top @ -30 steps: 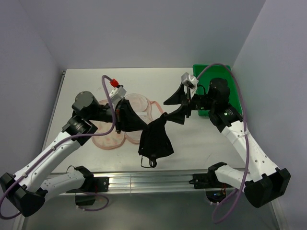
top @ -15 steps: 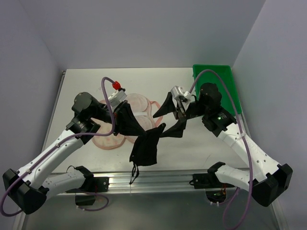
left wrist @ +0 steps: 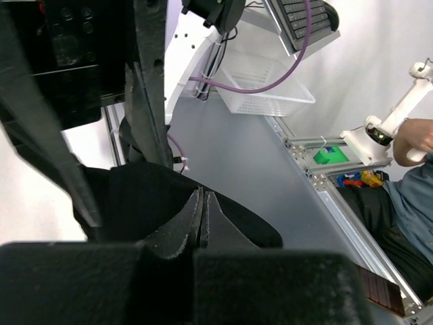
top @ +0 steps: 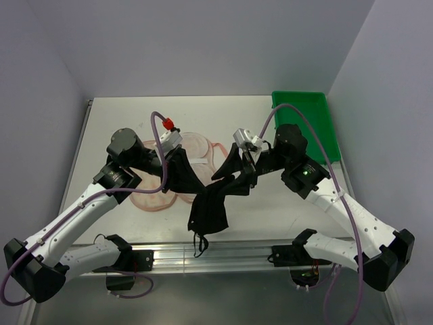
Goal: Place the bra in the laundry bag and zip it closed
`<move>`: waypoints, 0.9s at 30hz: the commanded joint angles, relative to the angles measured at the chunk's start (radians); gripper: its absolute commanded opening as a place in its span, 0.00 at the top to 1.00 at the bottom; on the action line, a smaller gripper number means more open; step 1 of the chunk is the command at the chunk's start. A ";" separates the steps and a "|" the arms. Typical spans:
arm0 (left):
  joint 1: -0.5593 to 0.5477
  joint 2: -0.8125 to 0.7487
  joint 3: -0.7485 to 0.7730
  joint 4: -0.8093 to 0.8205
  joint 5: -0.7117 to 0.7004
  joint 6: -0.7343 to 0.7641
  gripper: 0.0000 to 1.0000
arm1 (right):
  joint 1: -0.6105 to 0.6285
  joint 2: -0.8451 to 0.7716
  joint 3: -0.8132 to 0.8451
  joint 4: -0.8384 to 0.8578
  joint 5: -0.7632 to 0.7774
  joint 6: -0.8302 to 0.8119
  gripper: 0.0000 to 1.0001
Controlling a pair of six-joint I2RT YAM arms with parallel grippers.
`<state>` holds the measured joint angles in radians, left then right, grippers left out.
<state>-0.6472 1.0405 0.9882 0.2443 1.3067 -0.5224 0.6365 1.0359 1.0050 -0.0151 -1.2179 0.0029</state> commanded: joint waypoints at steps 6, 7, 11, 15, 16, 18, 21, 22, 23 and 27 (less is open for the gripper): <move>0.011 -0.023 0.043 -0.060 -0.046 0.094 1.00 | 0.046 -0.008 -0.005 0.001 0.066 0.028 0.44; 0.012 -0.025 0.044 -0.066 -0.053 0.101 1.00 | 0.049 -0.005 -0.008 0.003 0.081 0.032 0.48; 0.012 -0.039 0.046 -0.114 -0.093 0.130 1.00 | 0.060 0.004 -0.014 0.049 0.115 0.077 0.92; 0.018 -0.075 0.043 -0.183 -0.207 0.157 0.89 | 0.066 -0.002 -0.013 0.046 0.152 0.080 1.00; 0.023 -0.083 0.038 -0.198 -0.281 0.156 0.76 | 0.066 -0.004 -0.013 0.040 0.170 0.078 1.00; 0.027 -0.111 0.018 -0.232 -0.346 0.139 0.43 | 0.066 -0.002 -0.011 0.040 0.263 0.091 1.00; 0.027 -0.175 -0.023 -0.299 -0.545 0.108 0.30 | 0.065 0.009 -0.002 0.032 0.398 0.121 1.00; 0.029 -0.200 -0.060 -0.304 -0.648 0.093 0.24 | 0.063 0.010 -0.002 0.032 0.421 0.129 1.00; 0.029 -0.229 -0.080 -0.310 -0.687 0.072 0.22 | 0.063 0.009 -0.008 0.033 0.445 0.132 1.00; 0.027 -0.368 -0.173 -0.324 -0.793 0.032 0.28 | 0.054 0.006 -0.019 0.061 0.507 0.175 1.00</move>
<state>-0.6220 0.7498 0.8616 -0.0566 0.6838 -0.4446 0.6933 1.0405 0.9924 -0.0090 -0.8055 0.1337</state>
